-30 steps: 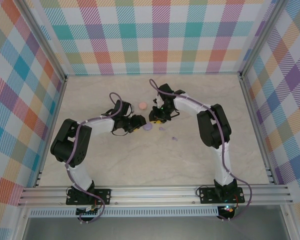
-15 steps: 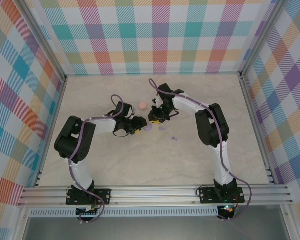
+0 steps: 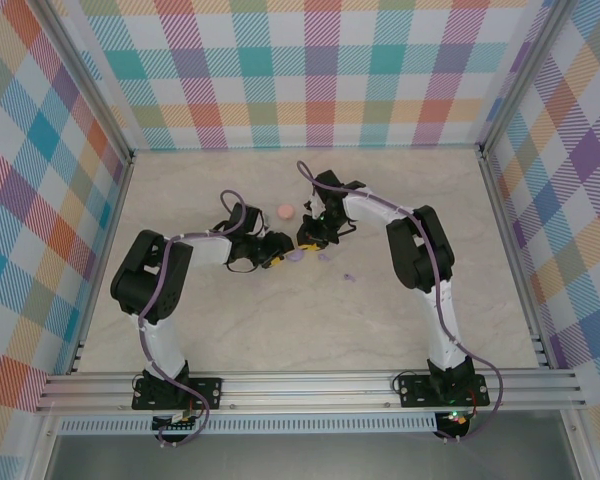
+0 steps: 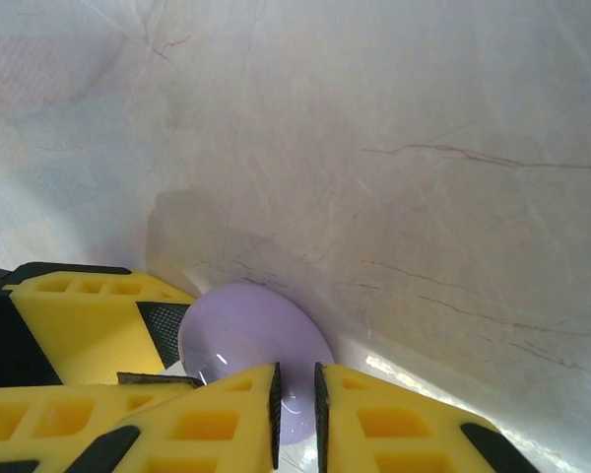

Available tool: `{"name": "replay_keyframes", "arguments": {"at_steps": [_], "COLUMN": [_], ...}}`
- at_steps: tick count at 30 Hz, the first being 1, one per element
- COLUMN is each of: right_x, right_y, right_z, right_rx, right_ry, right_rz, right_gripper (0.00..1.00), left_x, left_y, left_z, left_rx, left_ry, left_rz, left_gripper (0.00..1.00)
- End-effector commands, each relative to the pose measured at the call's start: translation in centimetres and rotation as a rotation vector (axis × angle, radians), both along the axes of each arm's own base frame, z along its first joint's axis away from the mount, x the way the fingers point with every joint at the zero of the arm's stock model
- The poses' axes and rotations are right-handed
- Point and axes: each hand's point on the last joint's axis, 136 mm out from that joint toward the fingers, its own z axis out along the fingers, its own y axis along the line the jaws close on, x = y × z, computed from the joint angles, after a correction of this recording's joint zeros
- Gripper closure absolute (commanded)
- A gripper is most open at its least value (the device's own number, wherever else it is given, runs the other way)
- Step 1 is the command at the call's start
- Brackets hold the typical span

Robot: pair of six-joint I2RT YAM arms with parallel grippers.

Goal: Insert the wireless bluetooth earbuds into the charging case

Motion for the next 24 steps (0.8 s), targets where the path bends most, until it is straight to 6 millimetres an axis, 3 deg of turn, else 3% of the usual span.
{"name": "replay_keyframes", "arguments": {"at_steps": [1,14,24], "right_x": [-0.5,-0.7,-0.7], "right_y": [0.3,0.2,0.0], "right_z": [-0.3,-0.7,-0.7], "right_rx": [0.006,0.005,0.004], "right_ry": [0.034,0.048,0.053], "right_rz": [0.001,-0.008,-0.019], "right_gripper": [0.80,0.81,0.81], "left_x": [0.1,0.1,0.0], "left_y": [-0.2,-1.7,-2.0], "left_z": [-1.8,-1.9,-2.1], "left_rx": [-0.012,-0.093,-0.095], "left_ry": [0.016,0.034,0.040], "left_rz": [0.010,0.005,0.013], "left_gripper": [0.54,0.58,0.69]}}
